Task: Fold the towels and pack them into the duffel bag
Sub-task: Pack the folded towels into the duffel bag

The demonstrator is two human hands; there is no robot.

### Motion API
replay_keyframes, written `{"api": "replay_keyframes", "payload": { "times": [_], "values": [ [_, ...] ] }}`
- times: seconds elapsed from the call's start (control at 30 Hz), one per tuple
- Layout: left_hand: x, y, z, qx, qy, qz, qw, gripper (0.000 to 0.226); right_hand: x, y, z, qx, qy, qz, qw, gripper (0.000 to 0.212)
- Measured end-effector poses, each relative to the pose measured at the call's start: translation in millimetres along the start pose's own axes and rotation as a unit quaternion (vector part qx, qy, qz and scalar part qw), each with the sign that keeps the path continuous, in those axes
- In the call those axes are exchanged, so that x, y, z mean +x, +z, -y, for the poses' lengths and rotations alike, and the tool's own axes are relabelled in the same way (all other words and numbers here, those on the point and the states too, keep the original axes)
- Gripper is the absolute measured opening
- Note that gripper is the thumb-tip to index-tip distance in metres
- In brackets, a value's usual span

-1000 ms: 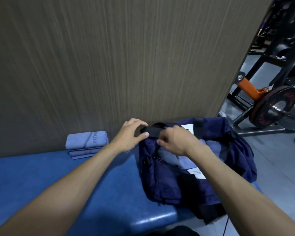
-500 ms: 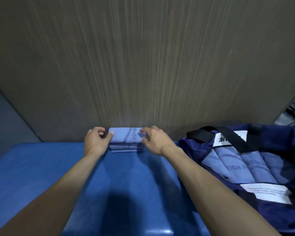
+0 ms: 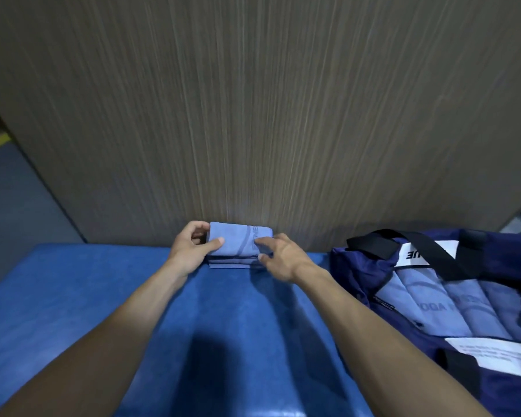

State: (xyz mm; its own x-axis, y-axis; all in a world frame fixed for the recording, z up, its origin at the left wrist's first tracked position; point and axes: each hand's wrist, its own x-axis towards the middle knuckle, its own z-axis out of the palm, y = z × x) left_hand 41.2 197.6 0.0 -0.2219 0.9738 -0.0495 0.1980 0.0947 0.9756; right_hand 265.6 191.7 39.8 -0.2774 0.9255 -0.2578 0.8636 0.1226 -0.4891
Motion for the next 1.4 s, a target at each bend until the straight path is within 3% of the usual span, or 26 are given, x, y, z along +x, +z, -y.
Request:
{"api": "replay_keyframes", "payload": {
  "times": [0.23,0.37,0.47,0.57,0.67,0.77,0.97,1.07,1.17,1.27,1.4],
  "values": [
    [-19.8,3.8,-28.7,-0.006,0.096,-0.001,0.995,0.038,-12.0,-9.3,1.0,0.036,-0.008,0.003,0.999,0.049],
    [-36.7,8.7,-65.9,-0.048,0.136,-0.018,0.989,0.043,-31.0,-17.1,-3.6,0.151,-0.030,-0.092,0.984,0.042],
    [-52.8,20.0,-100.1,-0.114,0.161,-0.005,0.980,0.042,-51.9,-28.9,-7.4,0.359,-0.037,-0.163,0.918,0.039],
    [-68.4,42.5,-129.8,-0.192,0.165,0.031,0.967,0.042,-75.9,-59.2,-21.3,0.543,-0.026,-0.149,0.826,0.044],
    [-83.8,76.1,-149.0,-0.257,0.142,0.095,0.951,0.044,-111.2,-96.1,-48.5,0.609,-0.009,-0.076,0.790,0.040],
    [-98.6,120.9,-156.3,-0.266,0.100,0.144,0.948,0.052,-147.2,-124.0,-82.1,0.631,0.017,-0.092,0.770,0.037],
    [-132.8,203.2,-146.3,-0.191,0.017,0.231,0.954,0.035,-205.7,-149.7,-143.0,0.598,0.136,-0.199,0.765,0.033],
    [-139.2,222.9,-128.3,-0.061,0.063,0.233,0.969,0.038,-223.7,-144.2,-172.5,0.588,0.201,-0.197,0.758,0.032],
    [-147.2,228.3,-118.5,0.052,0.168,0.197,0.964,0.029,-227.2,-129.5,-192.3,0.582,0.243,-0.188,0.753,0.030],
    [-149.8,225.3,-113.8,0.140,0.307,0.193,0.921,0.027,-219.6,-116.2,-200.4,0.591,0.270,-0.184,0.737,0.026],
    [-150.4,223.0,-110.8,0.270,0.436,0.258,0.819,0.033,-206.8,-105.6,-200.3,0.560,0.307,-0.184,0.747,0.030]
  ]
}}
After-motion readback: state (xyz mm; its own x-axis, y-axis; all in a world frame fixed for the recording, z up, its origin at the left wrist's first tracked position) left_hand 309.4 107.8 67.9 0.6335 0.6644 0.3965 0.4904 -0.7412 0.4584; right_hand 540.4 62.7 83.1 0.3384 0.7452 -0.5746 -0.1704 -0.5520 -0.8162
